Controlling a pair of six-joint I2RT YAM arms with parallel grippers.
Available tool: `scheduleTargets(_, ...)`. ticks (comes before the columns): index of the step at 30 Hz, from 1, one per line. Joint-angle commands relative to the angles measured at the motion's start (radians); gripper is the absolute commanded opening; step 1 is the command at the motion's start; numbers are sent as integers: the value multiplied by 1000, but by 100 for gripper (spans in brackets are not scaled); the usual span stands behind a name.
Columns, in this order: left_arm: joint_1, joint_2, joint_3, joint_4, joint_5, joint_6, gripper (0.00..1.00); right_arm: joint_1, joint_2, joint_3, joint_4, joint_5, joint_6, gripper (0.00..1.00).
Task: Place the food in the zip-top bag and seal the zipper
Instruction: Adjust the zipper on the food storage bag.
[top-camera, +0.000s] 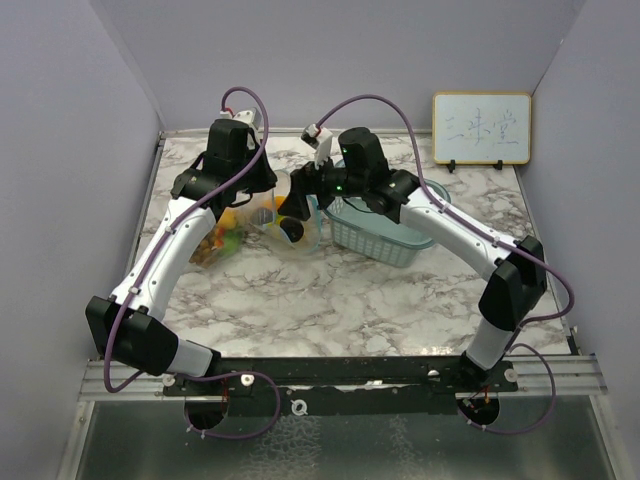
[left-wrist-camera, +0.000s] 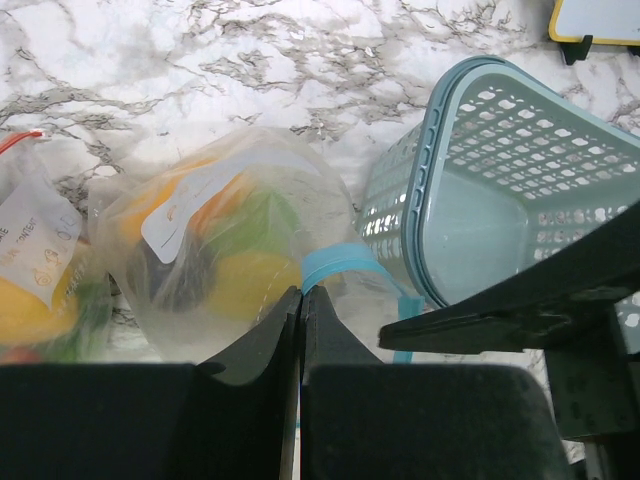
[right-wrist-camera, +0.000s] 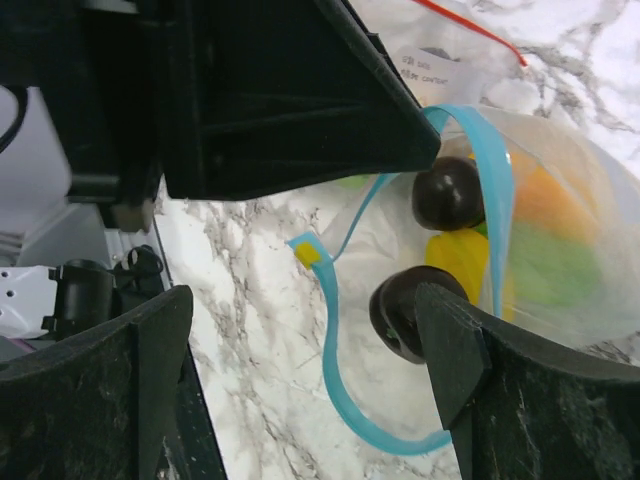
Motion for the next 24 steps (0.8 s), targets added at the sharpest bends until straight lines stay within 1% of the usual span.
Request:
scheduleTargets(1, 7, -14, 39, 19, 11, -2, 0, 9, 97, 59, 4, -68, 61, 90)
scheduleTargets(4, 7, -17, 39, 20, 9, -1, 0, 13, 135, 83, -2, -55, 83, 88)
scheduleTargets(6, 7, -18, 38, 21, 10, -2, 0, 15, 157, 101, -8, -45, 98, 84)
scheduleTargets(9, 8, -19, 34, 26, 11, -6, 0, 16, 185, 111, 14, -25, 143, 73)
scheduleTargets(10, 7, -19, 33, 27, 13, -5, 0, 15, 190, 115, 24, -19, 164, 58)
scheduleTargets(11, 7, -19, 35, 30, 14, -5, 0, 16, 194, 115, 38, -21, 180, 39)
scheduleTargets(12, 7, -18, 35, 32, 14, -3, 0, 15, 200, 117, 50, -30, 193, 27)
scheduleTargets(16, 8, -19, 31, 43, 18, 9, 0, 15, 208, 129, 65, -84, 232, 5)
scheduleTargets(17, 7, -22, 30, 47, 13, 13, 0, 15, 204, 127, 67, -99, 238, 3)
scheduleTargets(24, 9, -52, -5, 109, 0, 64, 0, 10, 156, 143, 17, -118, 283, 2)
